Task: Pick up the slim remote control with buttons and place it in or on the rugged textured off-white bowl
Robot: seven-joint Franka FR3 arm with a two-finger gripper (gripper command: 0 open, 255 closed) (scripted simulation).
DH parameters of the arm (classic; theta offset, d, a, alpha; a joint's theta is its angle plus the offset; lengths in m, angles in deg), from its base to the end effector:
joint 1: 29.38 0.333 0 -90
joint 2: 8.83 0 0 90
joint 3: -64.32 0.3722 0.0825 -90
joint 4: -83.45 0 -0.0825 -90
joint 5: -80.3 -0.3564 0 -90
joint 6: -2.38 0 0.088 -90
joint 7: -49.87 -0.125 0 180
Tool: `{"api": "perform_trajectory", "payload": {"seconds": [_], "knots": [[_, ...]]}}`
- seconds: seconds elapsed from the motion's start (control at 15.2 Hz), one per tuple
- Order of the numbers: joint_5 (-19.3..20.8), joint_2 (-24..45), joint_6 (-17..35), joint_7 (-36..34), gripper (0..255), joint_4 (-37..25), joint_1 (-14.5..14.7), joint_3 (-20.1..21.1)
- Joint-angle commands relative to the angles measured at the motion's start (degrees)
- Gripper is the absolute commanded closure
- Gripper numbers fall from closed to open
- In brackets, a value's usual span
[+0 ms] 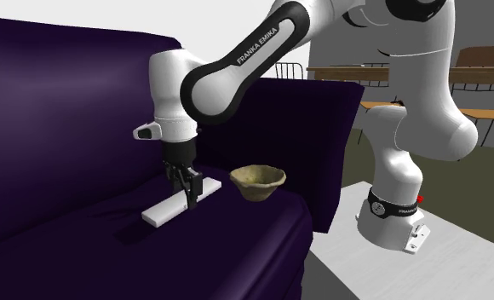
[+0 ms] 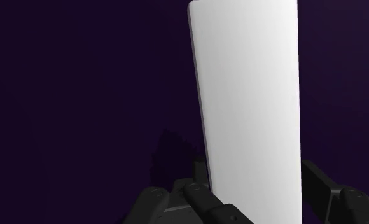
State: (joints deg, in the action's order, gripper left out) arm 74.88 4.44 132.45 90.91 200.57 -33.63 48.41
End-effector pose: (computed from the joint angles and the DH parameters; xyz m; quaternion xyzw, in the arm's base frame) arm 0.5460 -0.1885 0.3875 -0.9879 -0.1548 -0.0045 0.0029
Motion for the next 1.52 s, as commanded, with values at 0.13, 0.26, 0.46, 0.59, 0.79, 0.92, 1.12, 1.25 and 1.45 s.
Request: {"api": "perform_trajectory", "payload": {"seconds": [0.13, 0.26, 0.46, 0.59, 0.79, 0.92, 1.12, 1.25, 1.45], "knots": [[0.7, -1.6, -2.4, -0.5, 255, -0.9, 0.2, -0.2], [1.0, -2.4, -3.8, -0.7, 255, -1.5, 0.2, -0.3], [1.5, -3.6, -5.9, -1.0, 255, -2.5, 0.3, -0.4], [1.8, -4.3, -7.3, -1.2, 255, -3.2, 0.4, -0.4], [2.2, -5.2, -9.4, -1.5, 255, -4.4, 0.4, -0.5], [2.4, -5.8, -10.8, -1.7, 255, -5.3, 0.5, -0.5], [2.7, -6.6, -13.0, -1.9, 255, -6.7, 0.5, -0.6], [2.9, -7.1, -14.4, -2.0, 255, -7.7, 0.6, -0.6], [3.1, -7.7, -16.6, -2.2, 255, -9.3, 0.6, -0.6]]}}
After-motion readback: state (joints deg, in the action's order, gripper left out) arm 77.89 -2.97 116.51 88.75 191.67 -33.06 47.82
